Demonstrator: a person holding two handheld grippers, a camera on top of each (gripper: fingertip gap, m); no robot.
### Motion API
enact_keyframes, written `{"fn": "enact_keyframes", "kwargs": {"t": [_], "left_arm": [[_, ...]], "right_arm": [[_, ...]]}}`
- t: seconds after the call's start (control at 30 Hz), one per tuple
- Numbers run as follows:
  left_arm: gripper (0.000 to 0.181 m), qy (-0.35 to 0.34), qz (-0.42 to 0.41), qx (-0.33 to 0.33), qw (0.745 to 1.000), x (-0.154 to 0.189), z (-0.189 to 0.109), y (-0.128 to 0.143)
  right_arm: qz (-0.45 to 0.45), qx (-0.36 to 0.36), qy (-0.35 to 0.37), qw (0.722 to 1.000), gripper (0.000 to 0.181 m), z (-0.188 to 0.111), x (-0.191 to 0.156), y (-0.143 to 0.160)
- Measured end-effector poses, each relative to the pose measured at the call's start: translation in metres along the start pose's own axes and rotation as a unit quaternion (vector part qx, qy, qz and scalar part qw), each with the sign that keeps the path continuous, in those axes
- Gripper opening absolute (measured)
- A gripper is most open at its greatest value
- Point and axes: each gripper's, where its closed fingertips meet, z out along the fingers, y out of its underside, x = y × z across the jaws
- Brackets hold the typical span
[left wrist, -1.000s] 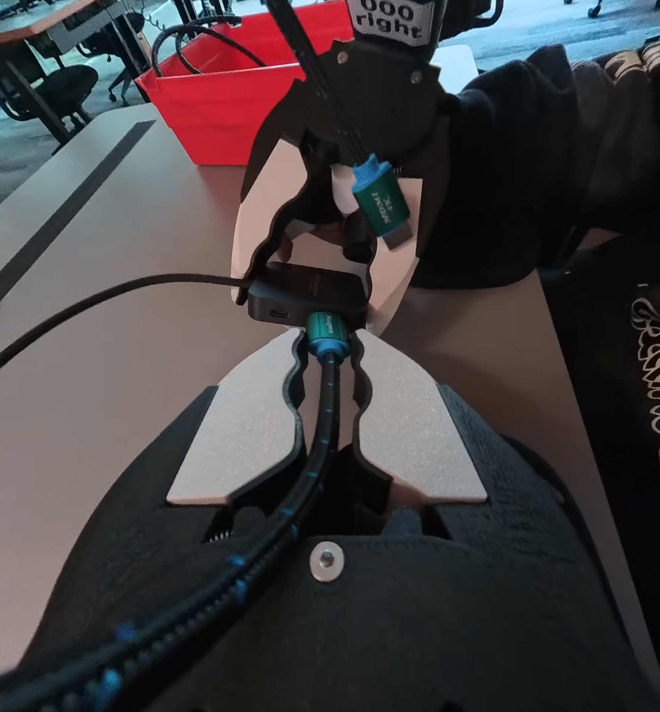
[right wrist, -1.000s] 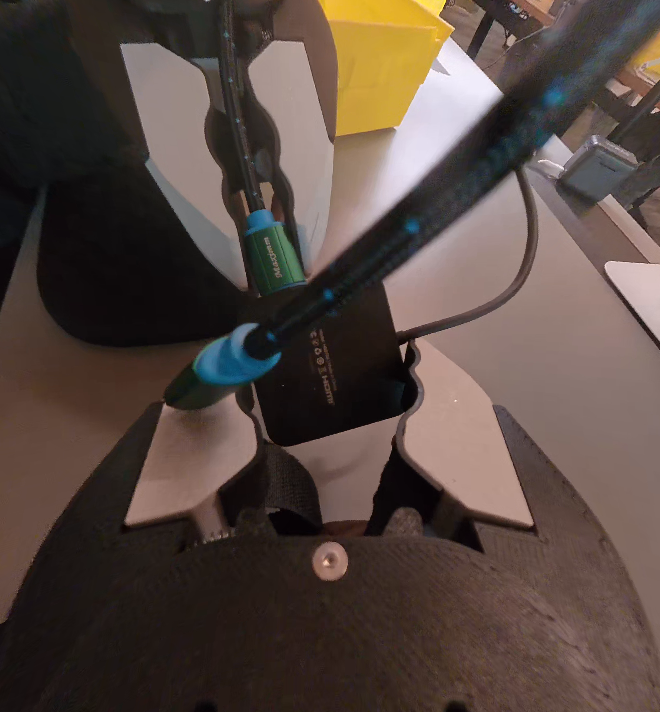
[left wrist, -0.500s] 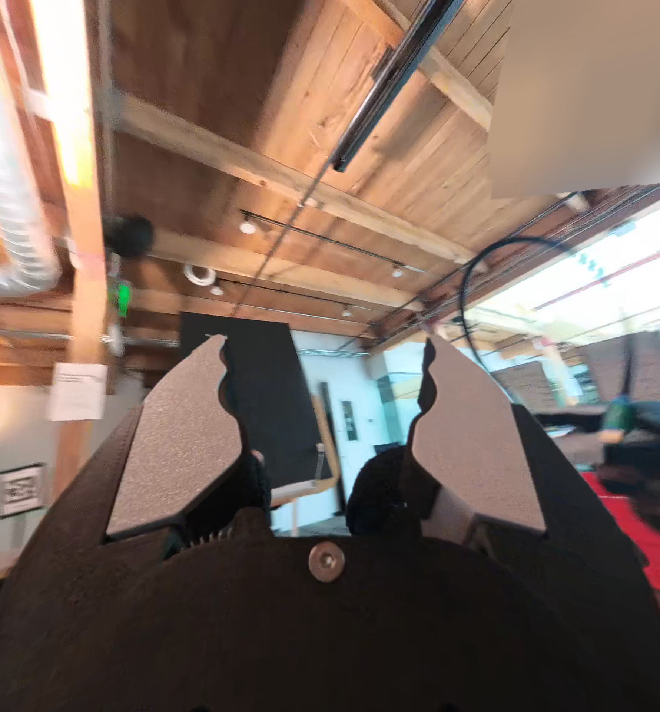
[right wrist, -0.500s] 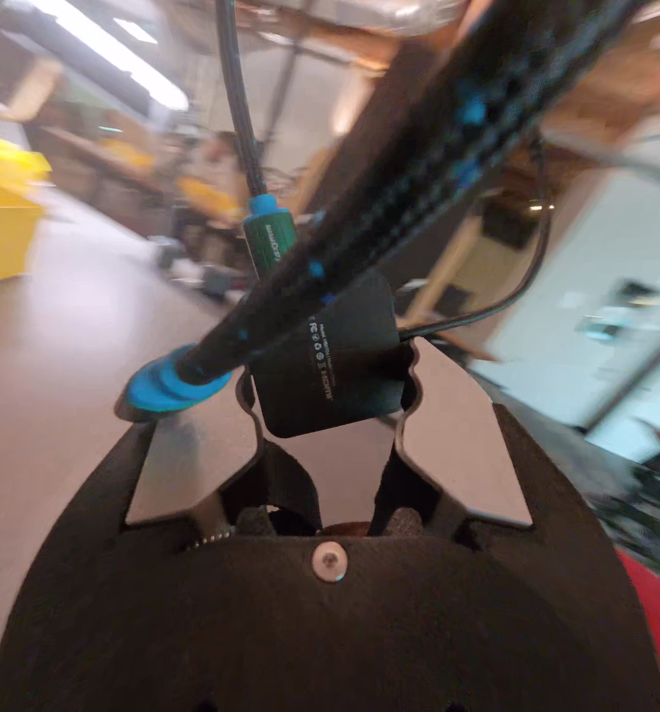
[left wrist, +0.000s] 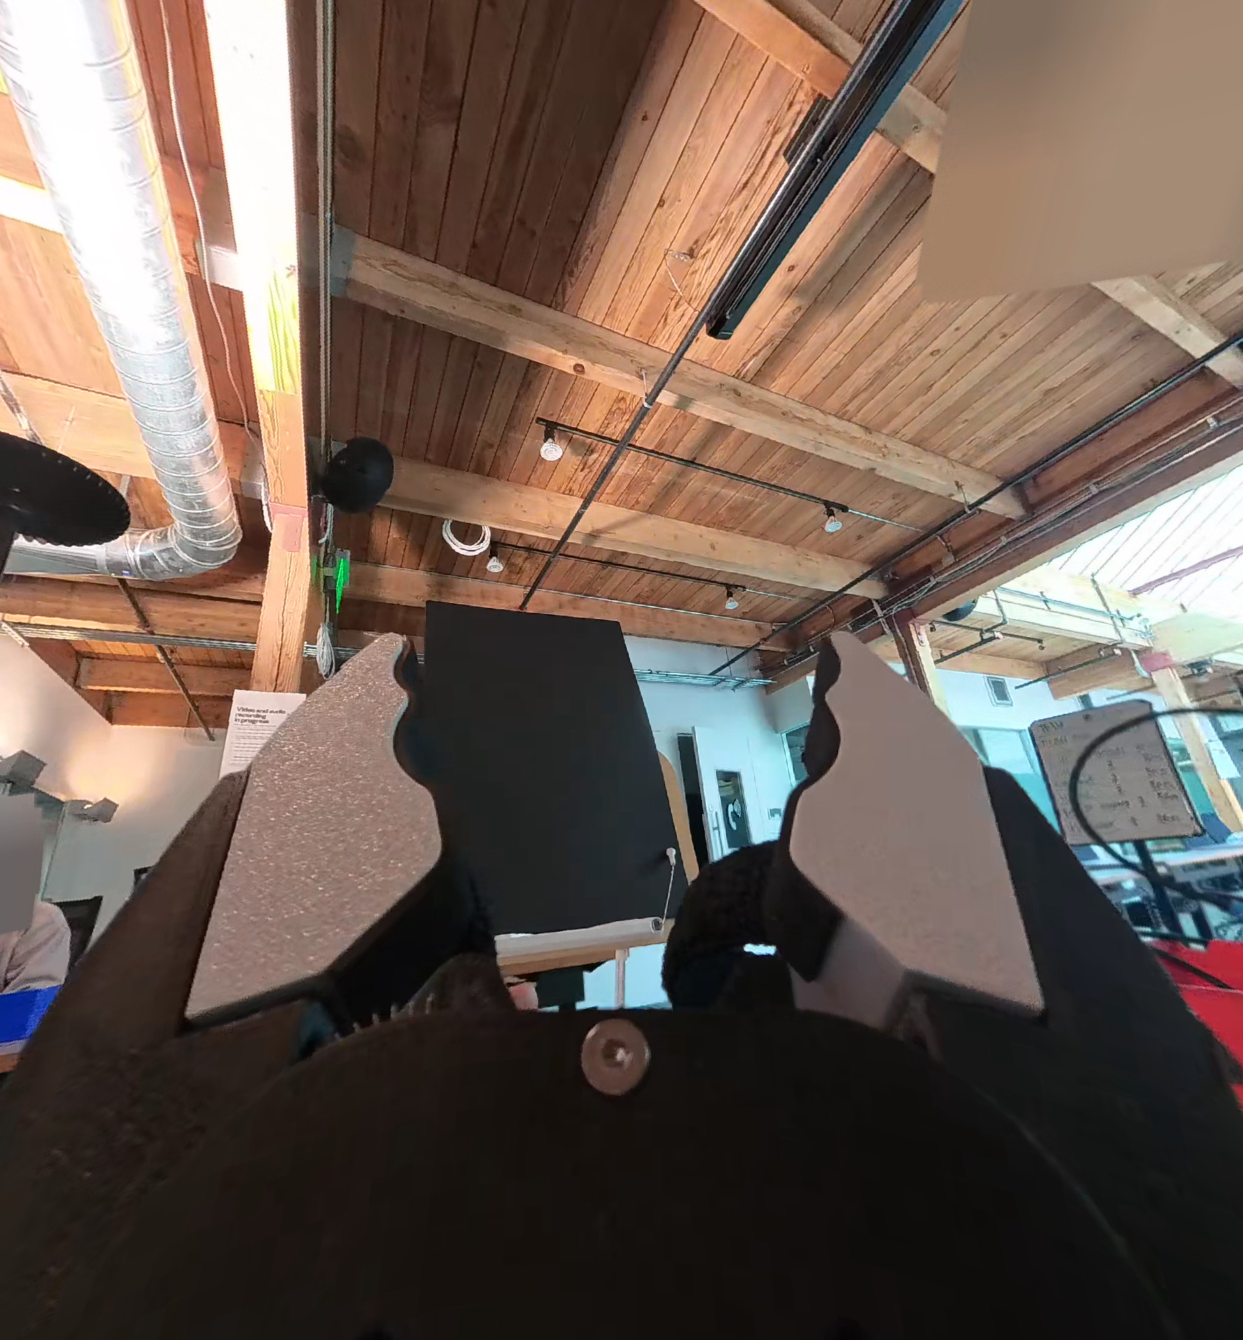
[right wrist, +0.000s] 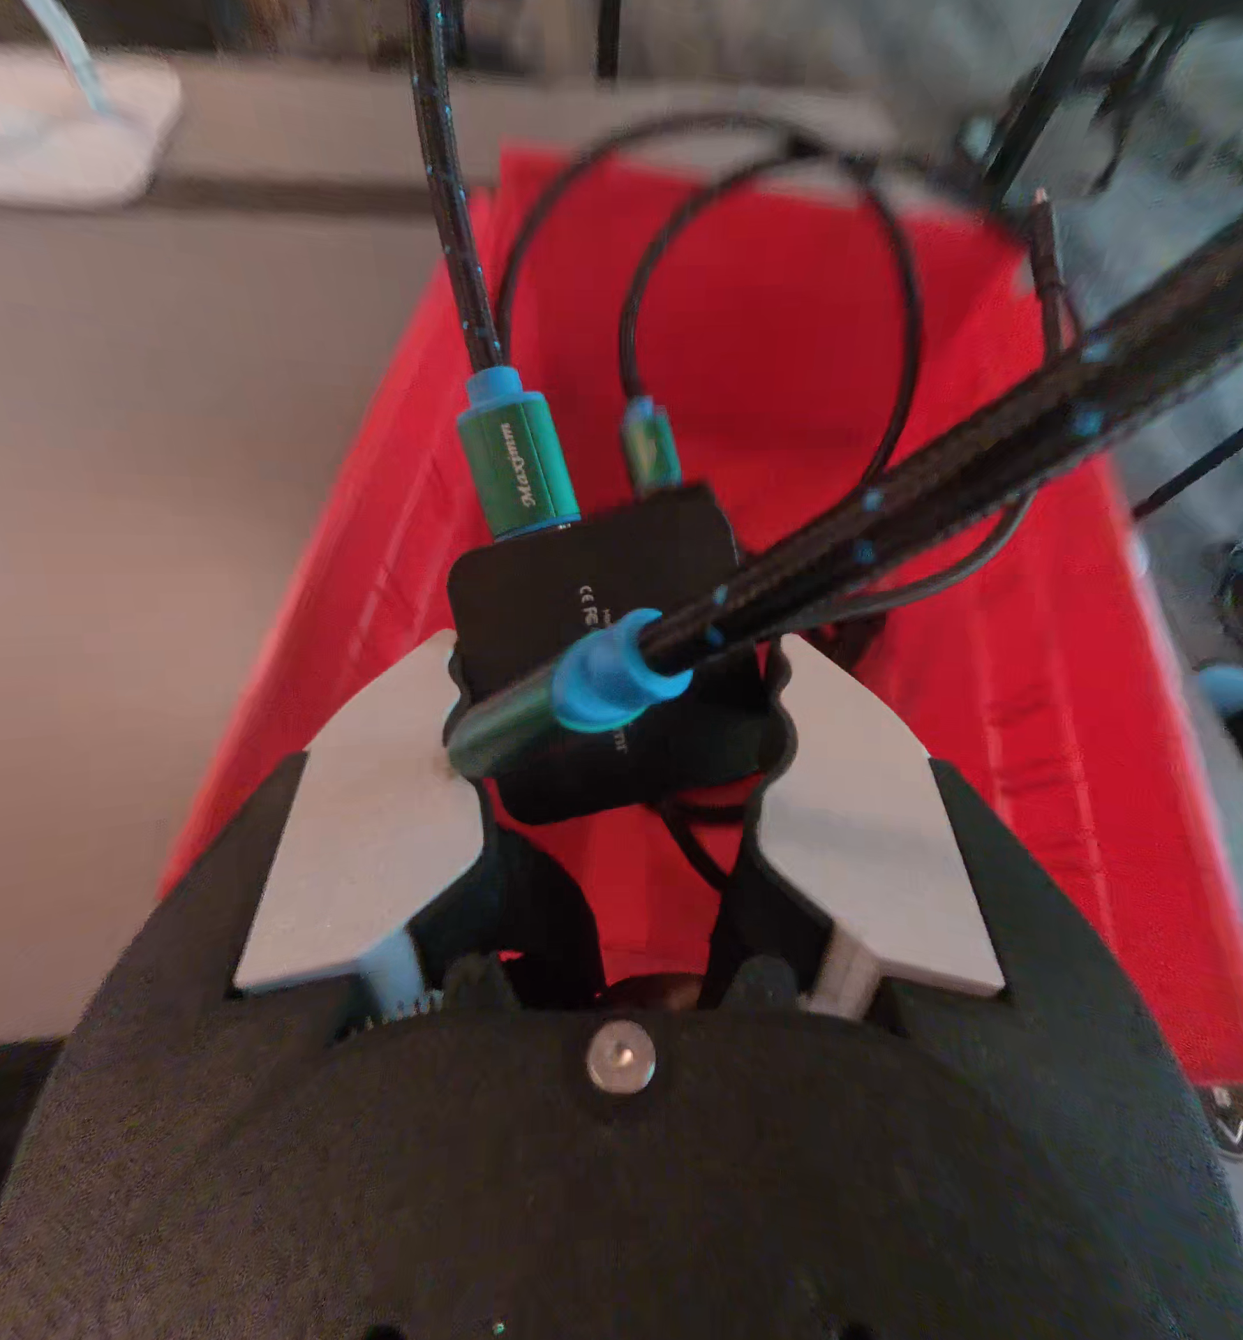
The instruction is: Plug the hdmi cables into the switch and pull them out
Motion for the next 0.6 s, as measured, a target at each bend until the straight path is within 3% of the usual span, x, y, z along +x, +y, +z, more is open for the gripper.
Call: {"fn": "enact_keyframes", "kwargs": {"t": [0.07,0.1,0.3,0.37,0.43,0.5,0.6], "left_arm": [[0.103,0.005,0.007,-0.004,1.000,0.002,0.000,0.001],[0.103,0.007,0.009,-0.005,1.000,0.003,0.001,0.002],[0.102,0.007,-0.002,-0.007,1.000,0.001,0.001,0.002],[0.102,0.004,-0.007,-0.005,1.000,0.000,0.001,0.001],[0.103,0.000,-0.017,-0.001,1.000,-0.002,0.002,-0.002],[0.103,-0.008,-0.030,0.005,1.000,-0.005,0.003,-0.008],[0.099,-0.026,-0.034,0.015,0.999,-0.013,0.005,-0.023]], "right_arm": [[-0.006,-0.060,0.007,0.998,0.080,0.012,0.003,0.021],[-0.009,-0.062,0.026,0.998,0.094,0.013,0.007,0.023],[0.024,0.090,0.066,0.993,0.137,-0.033,0.024,-0.032],[0.045,0.153,0.100,0.982,0.137,-0.057,0.041,-0.049],[0.066,0.175,0.148,0.971,0.134,-0.075,0.067,-0.047],[0.081,0.150,0.188,0.967,0.123,-0.077,0.094,-0.028],[0.092,0.052,0.173,0.979,0.092,-0.053,0.116,0.018]]}}
